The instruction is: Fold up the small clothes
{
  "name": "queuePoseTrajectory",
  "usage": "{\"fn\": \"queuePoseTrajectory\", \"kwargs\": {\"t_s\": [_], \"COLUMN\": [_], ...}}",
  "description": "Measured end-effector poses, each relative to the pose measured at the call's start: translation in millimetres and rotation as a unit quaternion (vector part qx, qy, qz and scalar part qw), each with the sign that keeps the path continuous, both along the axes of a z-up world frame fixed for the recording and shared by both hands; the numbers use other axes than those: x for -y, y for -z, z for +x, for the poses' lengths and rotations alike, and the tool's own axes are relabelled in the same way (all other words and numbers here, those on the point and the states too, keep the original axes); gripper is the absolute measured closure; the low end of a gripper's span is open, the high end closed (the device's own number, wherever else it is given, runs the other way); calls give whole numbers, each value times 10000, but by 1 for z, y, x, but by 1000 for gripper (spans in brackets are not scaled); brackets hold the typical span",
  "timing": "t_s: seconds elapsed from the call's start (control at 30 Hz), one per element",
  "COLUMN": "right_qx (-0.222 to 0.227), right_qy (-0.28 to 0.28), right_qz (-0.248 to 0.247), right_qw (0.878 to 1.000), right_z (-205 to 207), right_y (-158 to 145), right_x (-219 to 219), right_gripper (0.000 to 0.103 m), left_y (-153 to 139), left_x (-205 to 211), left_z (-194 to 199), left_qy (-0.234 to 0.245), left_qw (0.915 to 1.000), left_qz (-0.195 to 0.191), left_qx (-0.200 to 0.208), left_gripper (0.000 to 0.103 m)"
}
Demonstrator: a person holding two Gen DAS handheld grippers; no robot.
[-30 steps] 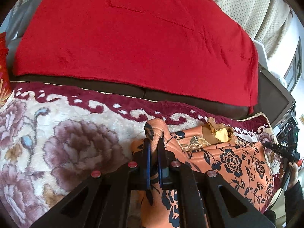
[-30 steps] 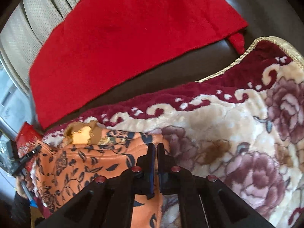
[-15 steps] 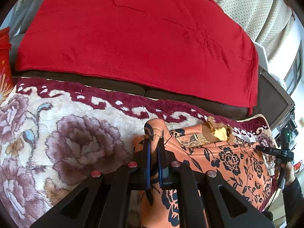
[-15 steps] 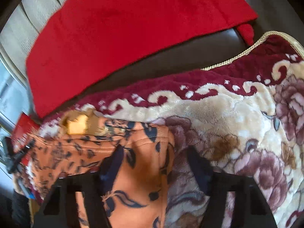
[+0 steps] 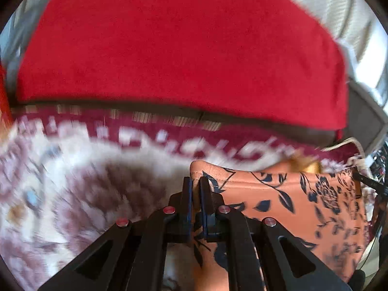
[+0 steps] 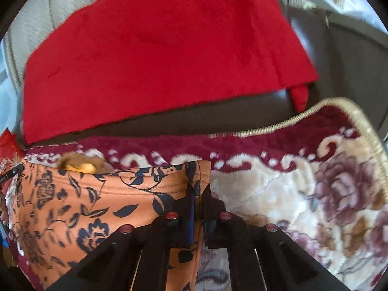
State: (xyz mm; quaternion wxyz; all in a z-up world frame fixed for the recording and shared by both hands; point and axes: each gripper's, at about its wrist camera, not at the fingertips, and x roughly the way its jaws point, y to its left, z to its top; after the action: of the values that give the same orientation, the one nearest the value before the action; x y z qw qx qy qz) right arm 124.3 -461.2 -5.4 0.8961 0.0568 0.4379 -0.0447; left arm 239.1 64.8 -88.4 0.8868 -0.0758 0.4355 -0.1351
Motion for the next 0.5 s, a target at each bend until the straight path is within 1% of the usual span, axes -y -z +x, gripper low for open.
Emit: {"fn": "queuePoseTrajectory", "kwargs": {"t_s": [0.07,0.1,0.13,0.17,0.2,0.23,0.27,0.3,0.33,0.4,0.47,0.5], "right_qx": [-254,-416,-507,-531,-424,-374,-359,-340,-230,-10,244,419], "right_qy": [71,115,106,114,179,230,326,491,615,712,757,636], "right_qz": [156,342,506,618,669,709,751,841,919,1053,1202,1440], "right_qw": [9995,9985,9974,9966,9967,9965,9960,9947,9936,9919,9896,9866], "right_z": [11,17,18,18,15,12,7,1,-8,-27,-50,-66], "right_y": [28,47,56,61,58,54,49,42,34,14,-9,-24], "right_x": [4,8,9,11,15,18,23,31,36,43,41,35], "right_gripper": [98,95,94,94,90,73,30,14,13,13,13,13], "left_y": [26,29,28,24,20,15,7,-1,-8,-28,-47,-57], "left_x": [-2,-5,-8,-10,-12,-14,-17,-22,-27,-34,-35,-34], "left_z": [10,9,8,8,7,5,2,-4,-9,-29,-54,-70], "left_qy": [-125,-165,-192,-244,-273,-260,-339,-442,-487,-506,-476,-453], "left_qw": [9992,9991,9990,9987,9986,9986,9985,9983,9983,9986,9988,9988], "left_qz": [88,52,-15,-28,14,75,157,193,143,82,109,75], "left_qx": [-381,-397,-411,-442,-461,-447,-404,-337,-279,-137,77,187], "left_gripper": [96,96,94,92,92,92,91,88,85,81,70,59]}}
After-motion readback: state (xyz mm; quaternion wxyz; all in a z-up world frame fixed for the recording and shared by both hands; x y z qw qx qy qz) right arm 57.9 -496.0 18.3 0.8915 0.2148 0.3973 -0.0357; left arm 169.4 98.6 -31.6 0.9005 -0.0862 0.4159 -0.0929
